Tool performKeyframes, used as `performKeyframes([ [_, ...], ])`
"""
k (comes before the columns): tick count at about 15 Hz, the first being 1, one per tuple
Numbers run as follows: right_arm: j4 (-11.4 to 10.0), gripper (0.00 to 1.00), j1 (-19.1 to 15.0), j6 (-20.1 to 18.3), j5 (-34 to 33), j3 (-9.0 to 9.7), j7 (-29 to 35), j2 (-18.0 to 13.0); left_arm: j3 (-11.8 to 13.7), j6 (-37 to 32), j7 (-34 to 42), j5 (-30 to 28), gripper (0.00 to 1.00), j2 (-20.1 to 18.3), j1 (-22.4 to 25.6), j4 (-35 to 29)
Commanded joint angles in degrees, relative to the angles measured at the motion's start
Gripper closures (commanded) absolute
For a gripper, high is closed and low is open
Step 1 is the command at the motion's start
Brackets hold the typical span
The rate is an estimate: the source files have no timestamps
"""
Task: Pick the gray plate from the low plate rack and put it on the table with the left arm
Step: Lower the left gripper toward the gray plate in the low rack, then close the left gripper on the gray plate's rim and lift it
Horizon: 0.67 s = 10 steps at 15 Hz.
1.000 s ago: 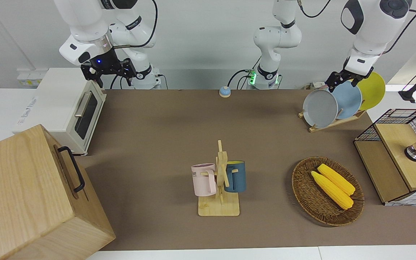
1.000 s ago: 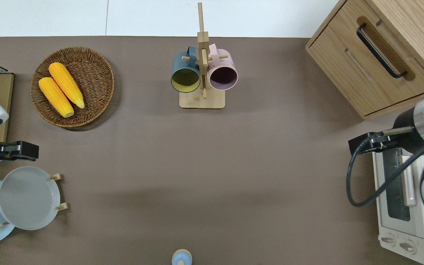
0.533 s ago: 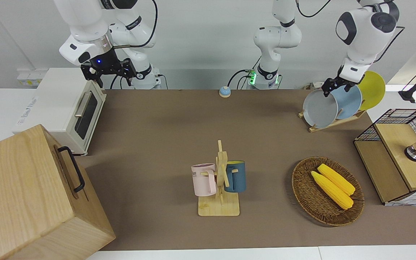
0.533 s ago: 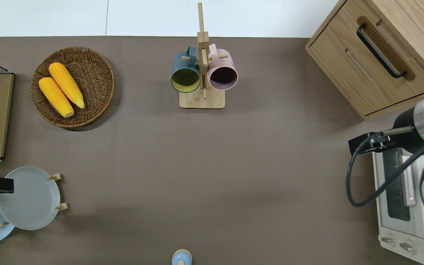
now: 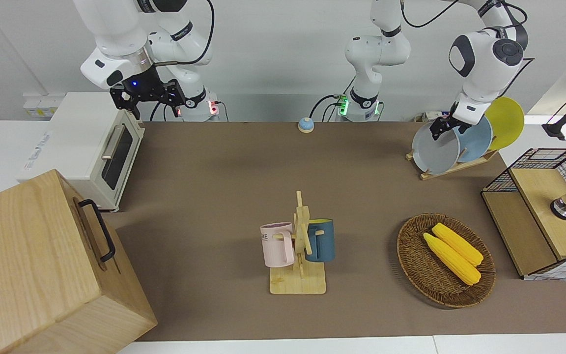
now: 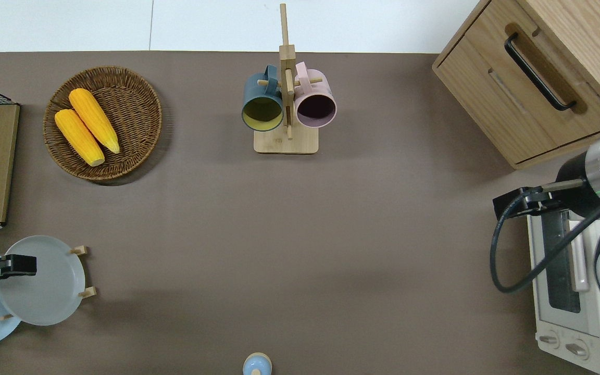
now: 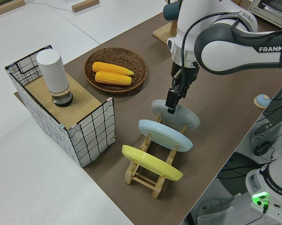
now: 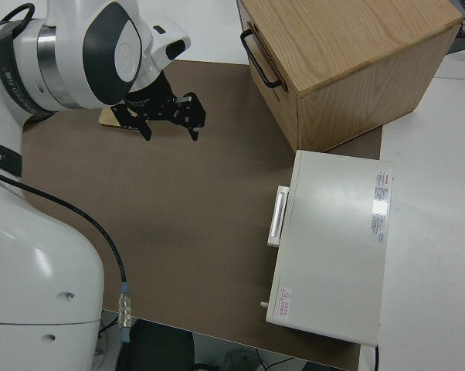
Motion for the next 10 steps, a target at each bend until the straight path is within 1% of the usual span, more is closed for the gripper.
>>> performKeyframes([
  [1,0.4,0.017,-1.3,-0.6,-0.4,1.21,0.7,-0.2,1.4,1.4,-0.2,1.3,0.07,-1.8,-0.7,-2.4],
  [2,0.4,0.017,-1.3,-0.6,-0.3,1.21,0.7,-0.1,1.4,1.4,-0.2,1.3,0.18,-1.8,-0.7,-2.4],
  [3,0.3,0.017,-1.3,-0.6,-0.3,1.21,0.7,-0.1,1.4,1.4,-0.1,1.3,0.41,-1.6,-0.7,-2.5],
  [4,0.4,0.017,-1.3,-0.6,-0.3,1.21,0.7,-0.1,1.4,1.3,-0.1,1.3,0.62,-1.3,-0.7,-2.5],
  [5,0.4,0.017,-1.3,-0.6,-0.3,1.21,0.7,-0.1,1.4,1.2,-0.1,1.3,0.79,-1.2,-0.7,-2.5],
  [6,0.3,0.017,-1.3,-0.6,-0.3,1.21,0.7,-0.1,1.4,1.2,-0.1,1.3,0.90,-1.2,-0.6,-2.5],
  [7,0.3,0.017,-1.3,-0.6,-0.3,1.13,0.7,-0.1,1.5,1.2,-0.1,1.3,0.96,-1.2,-0.7,-2.5],
  [8,0.4,0.017,-1.3,-0.6,-0.3,1.21,0.7,-0.1,1.4,1.2,-0.1,1.3,1.00,-1.2,-0.7,-2.5],
  [10,0.4,0.017,-1.3,-0.6,-0.4,1.21,0.7,-0.1,1.5,1.2,-0.1,1.3,1.00,-1.2,-0.7,-2.5],
])
